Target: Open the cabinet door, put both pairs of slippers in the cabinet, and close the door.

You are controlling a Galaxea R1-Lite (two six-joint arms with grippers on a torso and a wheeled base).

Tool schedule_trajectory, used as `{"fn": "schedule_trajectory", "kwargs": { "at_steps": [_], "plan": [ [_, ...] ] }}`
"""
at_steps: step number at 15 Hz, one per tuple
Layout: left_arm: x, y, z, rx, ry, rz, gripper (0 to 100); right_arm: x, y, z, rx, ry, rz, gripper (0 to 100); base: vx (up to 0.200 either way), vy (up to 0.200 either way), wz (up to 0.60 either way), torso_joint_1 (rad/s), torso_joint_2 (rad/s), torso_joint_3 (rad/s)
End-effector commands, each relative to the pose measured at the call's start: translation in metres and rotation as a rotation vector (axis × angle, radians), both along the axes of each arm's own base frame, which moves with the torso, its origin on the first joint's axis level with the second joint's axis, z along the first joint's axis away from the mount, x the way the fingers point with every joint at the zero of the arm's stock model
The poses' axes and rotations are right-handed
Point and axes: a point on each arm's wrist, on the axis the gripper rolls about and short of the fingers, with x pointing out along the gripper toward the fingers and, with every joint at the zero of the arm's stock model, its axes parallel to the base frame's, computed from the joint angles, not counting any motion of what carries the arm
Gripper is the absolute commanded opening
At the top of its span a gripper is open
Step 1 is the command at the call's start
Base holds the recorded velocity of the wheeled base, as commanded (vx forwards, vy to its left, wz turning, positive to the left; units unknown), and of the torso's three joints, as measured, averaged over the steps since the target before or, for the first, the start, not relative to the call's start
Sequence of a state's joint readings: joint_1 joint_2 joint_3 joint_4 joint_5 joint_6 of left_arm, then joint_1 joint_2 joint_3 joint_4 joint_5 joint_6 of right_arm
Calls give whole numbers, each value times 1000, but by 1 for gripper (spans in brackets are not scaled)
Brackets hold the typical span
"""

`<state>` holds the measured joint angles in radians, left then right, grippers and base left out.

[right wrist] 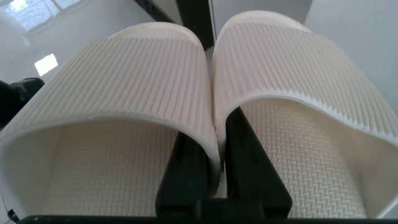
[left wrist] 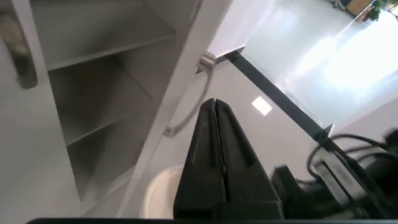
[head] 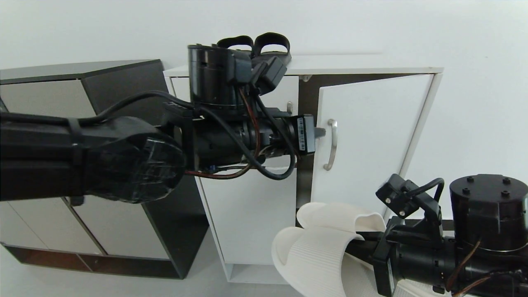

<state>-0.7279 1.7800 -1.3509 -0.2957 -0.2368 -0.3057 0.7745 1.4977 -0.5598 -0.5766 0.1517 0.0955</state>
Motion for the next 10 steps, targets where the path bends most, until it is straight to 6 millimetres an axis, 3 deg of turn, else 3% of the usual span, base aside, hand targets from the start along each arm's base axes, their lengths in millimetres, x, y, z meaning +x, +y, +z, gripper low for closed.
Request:
{"fn": "schedule_trajectory", "kwargs": {
  "at_steps": [1, 5, 8, 10],
  "plan": [
    [-22, 22, 17, -29, -28, 0, 0, 0, 1, 0, 0, -1, 2, 0, 0, 0, 0, 0, 0, 0],
    [18, 35, 9, -66, -71, 105, 0, 3, 4, -6, -22, 20, 1, 0, 0, 0, 0, 0, 0, 0],
    [43, 22, 0, -75, -79, 85, 0, 4, 7, -12, -50, 23, 11, 0, 0, 0, 0, 0, 0, 0],
    [50, 16, 2, -83, -84, 43, 0, 1, 9, -13, -60, 17, 30, 0, 0, 0, 0, 0, 0, 0]
  ]
}}
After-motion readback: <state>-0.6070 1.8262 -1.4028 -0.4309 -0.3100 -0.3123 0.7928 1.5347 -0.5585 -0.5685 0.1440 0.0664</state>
